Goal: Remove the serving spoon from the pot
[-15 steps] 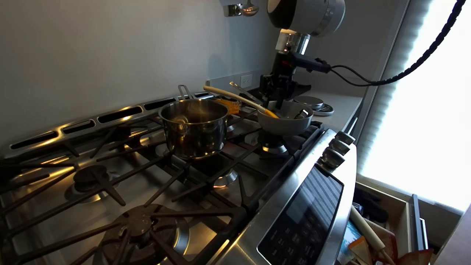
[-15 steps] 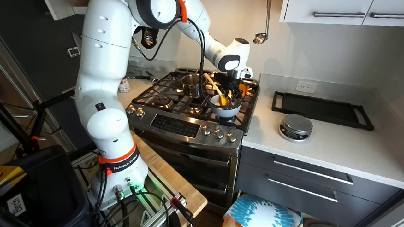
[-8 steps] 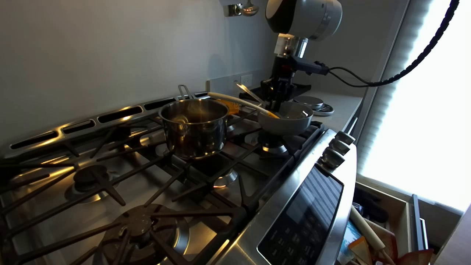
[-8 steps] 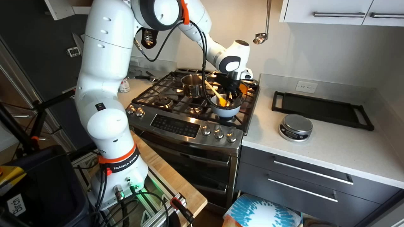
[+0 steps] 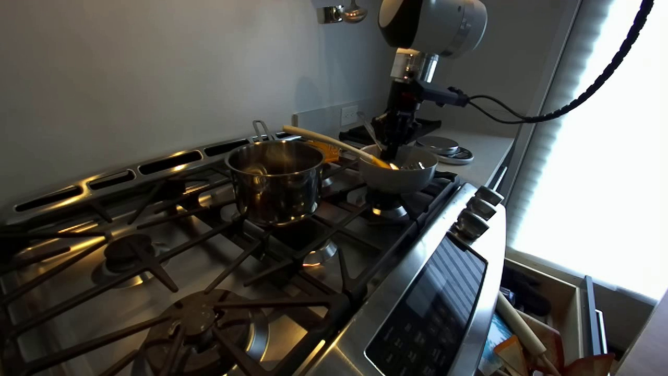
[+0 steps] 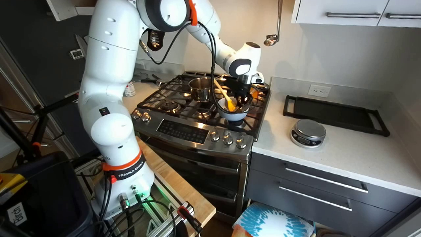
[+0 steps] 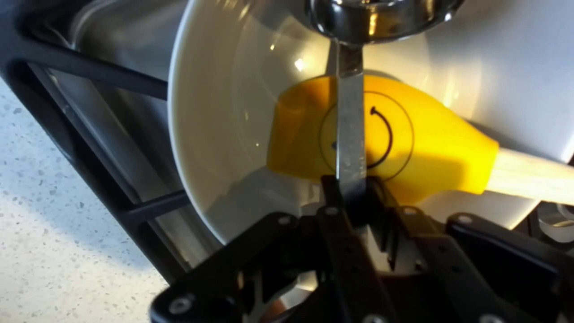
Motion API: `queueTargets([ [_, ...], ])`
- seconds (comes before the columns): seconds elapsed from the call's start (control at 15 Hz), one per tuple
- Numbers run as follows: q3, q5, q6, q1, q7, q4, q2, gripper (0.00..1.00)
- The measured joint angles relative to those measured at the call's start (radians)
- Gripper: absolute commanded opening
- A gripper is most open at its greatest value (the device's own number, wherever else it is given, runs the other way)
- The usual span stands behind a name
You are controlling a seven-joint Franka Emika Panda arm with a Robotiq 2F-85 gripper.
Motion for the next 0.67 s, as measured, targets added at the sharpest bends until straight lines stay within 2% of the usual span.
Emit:
queueTargets([
  [0.4,0.004,0.017,0.002,-0.001,0.004,-0.048,-0.099,0.05],
  [0.67,-0.002,0.095,0.029,-0.018,0.006,-0.098,-0.203,0.05],
])
